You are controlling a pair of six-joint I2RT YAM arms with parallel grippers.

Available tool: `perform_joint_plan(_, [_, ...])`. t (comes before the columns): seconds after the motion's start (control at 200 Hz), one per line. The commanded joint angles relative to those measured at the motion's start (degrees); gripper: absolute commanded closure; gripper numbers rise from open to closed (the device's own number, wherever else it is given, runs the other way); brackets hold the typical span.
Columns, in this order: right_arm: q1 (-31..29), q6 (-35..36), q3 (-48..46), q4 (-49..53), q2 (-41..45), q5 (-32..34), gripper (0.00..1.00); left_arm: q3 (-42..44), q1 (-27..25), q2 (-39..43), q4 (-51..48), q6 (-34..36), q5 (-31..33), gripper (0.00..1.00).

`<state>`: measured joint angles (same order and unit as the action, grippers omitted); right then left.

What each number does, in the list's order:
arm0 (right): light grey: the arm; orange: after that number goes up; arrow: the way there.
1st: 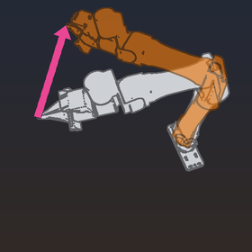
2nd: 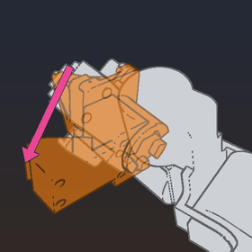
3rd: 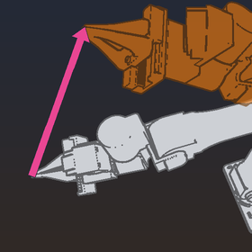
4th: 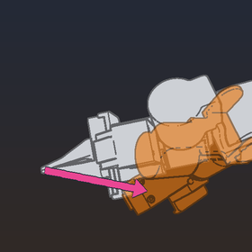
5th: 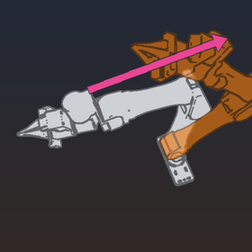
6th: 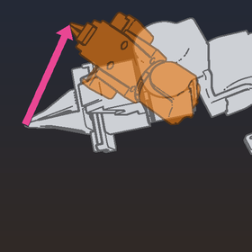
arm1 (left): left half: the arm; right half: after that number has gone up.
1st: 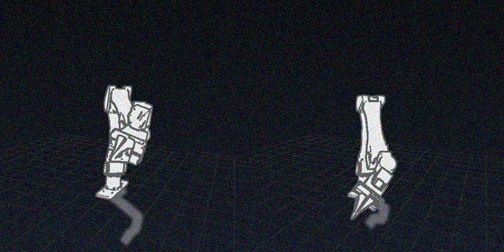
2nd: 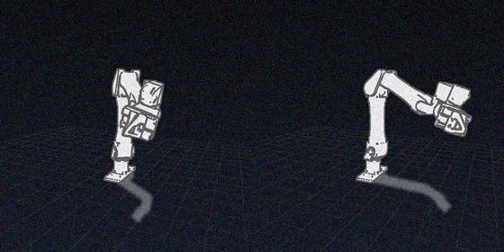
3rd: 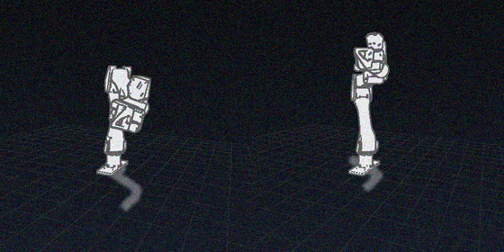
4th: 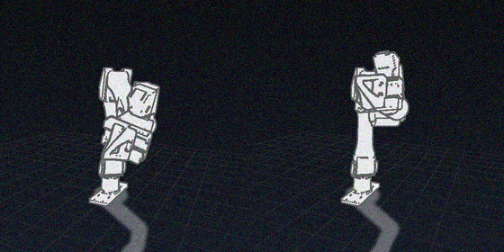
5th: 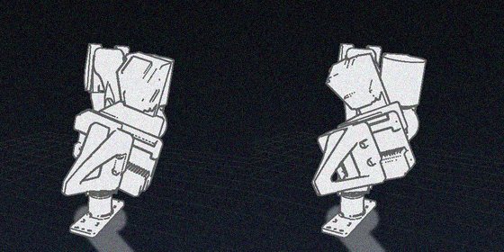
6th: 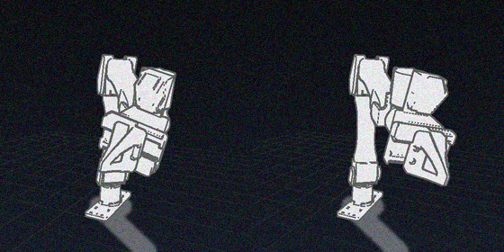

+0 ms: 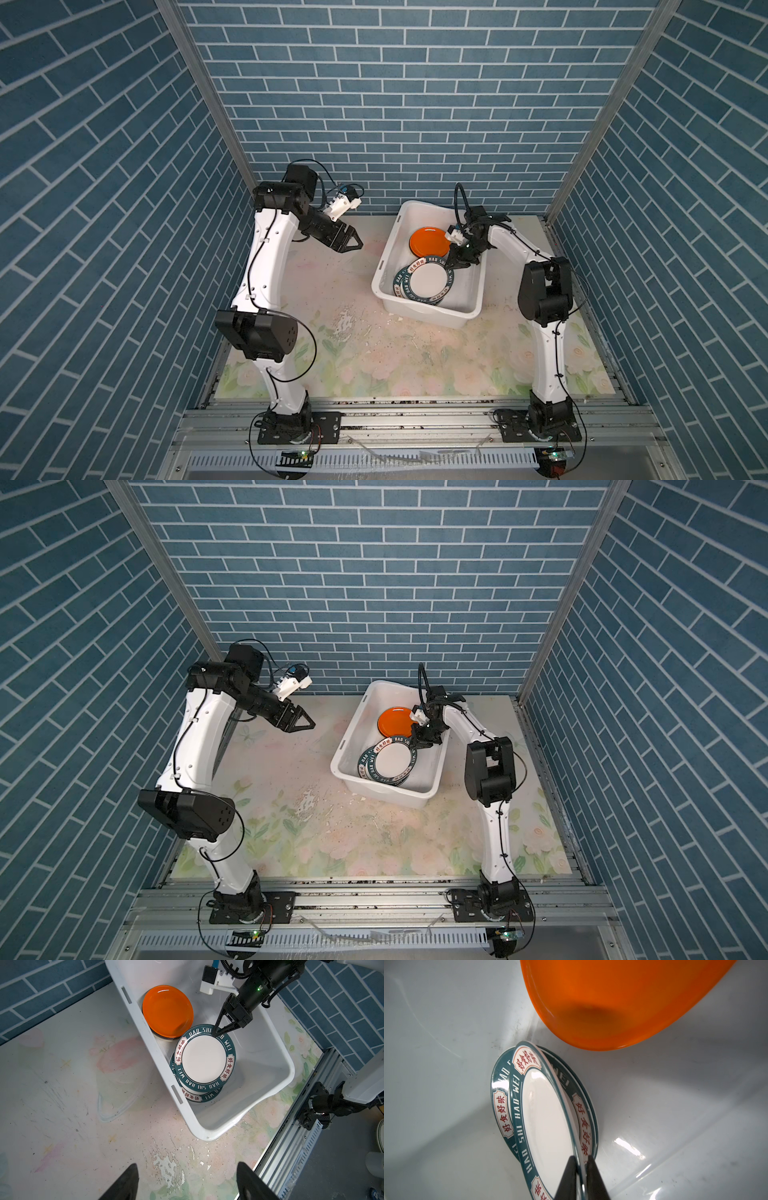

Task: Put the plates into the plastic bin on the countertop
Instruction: 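Lower the plate onto the stacked green-rimmed plates with the right gripper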

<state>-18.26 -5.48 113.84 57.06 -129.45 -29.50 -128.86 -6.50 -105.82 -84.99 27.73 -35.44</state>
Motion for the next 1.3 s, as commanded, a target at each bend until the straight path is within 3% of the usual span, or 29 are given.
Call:
perform_joint_plan(0.0, [-0.2, 3.45, 0.39, 2.36, -0.97, 1.1, 0.87, 0.65, 0.27, 0.21, -0.41, 0.54, -0.86, 0.24])
perform_joint_plan(1.295, [-0.2, 4.78, 2.13, 5.79, -2.64, 2.18, 0.84, 1.85, 0.26, 0.79, -0.54, 0.69, -1.91, 0.24])
